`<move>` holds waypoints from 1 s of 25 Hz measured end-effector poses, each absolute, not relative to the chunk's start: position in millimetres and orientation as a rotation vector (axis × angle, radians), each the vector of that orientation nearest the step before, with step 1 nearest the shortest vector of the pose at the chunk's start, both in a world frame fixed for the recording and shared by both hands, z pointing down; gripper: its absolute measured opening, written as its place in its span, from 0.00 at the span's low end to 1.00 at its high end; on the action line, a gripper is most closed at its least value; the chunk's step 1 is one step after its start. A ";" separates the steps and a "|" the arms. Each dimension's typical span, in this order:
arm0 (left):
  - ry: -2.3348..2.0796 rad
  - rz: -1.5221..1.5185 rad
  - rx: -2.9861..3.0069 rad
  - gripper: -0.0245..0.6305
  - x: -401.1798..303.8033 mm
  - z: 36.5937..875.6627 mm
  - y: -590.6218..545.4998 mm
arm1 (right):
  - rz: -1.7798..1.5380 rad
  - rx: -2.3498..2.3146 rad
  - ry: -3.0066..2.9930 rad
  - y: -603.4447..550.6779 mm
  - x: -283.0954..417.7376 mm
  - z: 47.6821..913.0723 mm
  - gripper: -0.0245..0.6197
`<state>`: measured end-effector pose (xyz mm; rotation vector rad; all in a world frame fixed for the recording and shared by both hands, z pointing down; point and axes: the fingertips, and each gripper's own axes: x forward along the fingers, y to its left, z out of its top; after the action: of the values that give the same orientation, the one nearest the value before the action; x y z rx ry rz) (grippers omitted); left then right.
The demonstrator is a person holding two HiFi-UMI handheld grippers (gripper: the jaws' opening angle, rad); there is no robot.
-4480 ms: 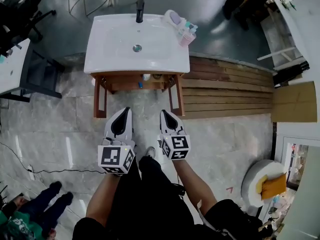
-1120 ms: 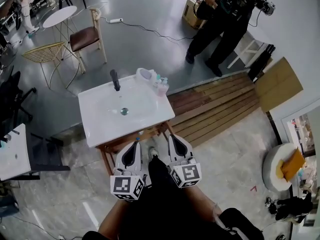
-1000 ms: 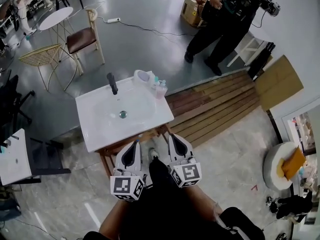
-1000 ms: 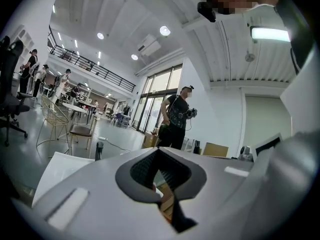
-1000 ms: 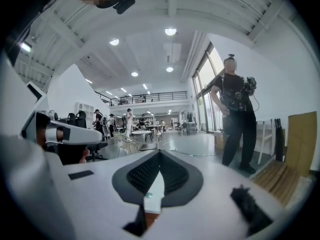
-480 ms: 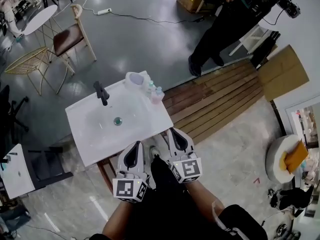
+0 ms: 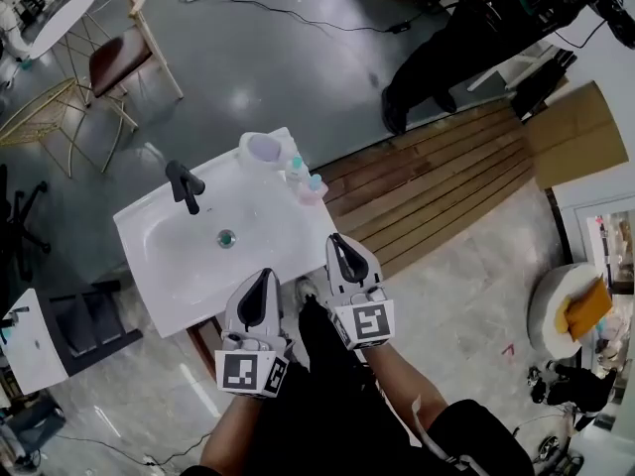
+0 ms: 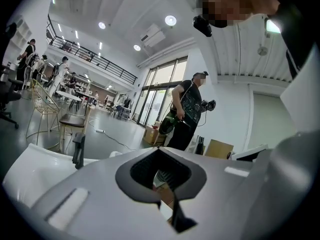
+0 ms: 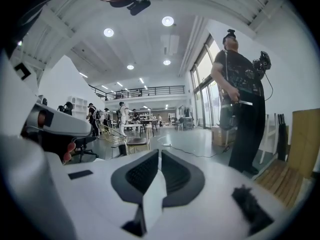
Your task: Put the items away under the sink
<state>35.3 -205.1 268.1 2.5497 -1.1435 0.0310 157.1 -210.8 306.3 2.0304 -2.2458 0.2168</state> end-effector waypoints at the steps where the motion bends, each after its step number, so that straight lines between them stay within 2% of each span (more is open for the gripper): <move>1: -1.145 0.034 2.546 0.05 37.4 270.9 -209.9 | 0.215 2.033 -2.238 -216.8 160.3 309.4 0.07; 6: -1.144 0.043 2.532 0.05 47.2 288.3 -227.5 | 0.217 2.033 -2.228 -241.4 171.5 330.8 0.09; 17: -1.106 0.127 2.520 0.05 60.5 326.0 -243.7 | 0.160 1.987 -2.226 -293.4 182.0 364.6 0.24; 25: -1.107 0.153 2.493 0.05 65.1 342.2 -253.0 | 0.131 1.964 -2.224 -323.8 182.1 378.3 0.27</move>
<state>65.1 -253.0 342.2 2.4929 -1.1071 0.1529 182.1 -323.8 378.3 1.9637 -2.2240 0.1312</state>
